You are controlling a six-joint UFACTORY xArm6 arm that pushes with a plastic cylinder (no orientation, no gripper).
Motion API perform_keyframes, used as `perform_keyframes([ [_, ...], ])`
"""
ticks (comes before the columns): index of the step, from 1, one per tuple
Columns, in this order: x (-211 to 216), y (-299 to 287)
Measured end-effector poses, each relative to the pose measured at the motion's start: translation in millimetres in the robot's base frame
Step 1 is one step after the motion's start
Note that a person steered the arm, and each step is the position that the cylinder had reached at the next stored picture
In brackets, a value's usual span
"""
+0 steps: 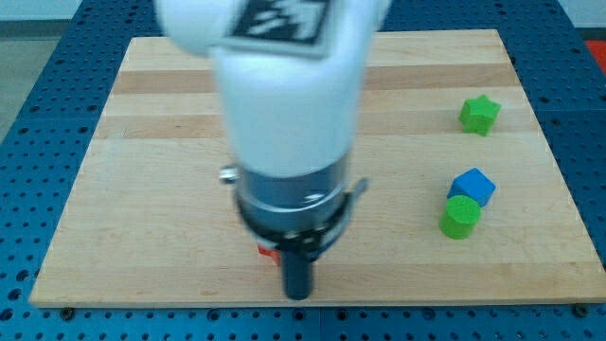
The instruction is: Place the red star left to the green circle
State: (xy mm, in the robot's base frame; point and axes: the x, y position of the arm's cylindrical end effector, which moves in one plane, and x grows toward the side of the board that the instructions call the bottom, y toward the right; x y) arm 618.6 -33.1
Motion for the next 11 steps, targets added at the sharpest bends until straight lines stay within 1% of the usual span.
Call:
perform_keyframes([
  [1,0.3,-15.4],
  [2,-21.6,-46.1],
  [3,-54.9,-46.2],
  [4,-54.9,-24.8],
  [5,-54.9,31.0],
  [6,-54.9,105.8],
  [7,-54.9,131.0],
  [8,-54.9,131.0],
  [9,-46.5,87.1],
  [10,-31.5,14.1],
  [11,-30.9,-44.5],
])
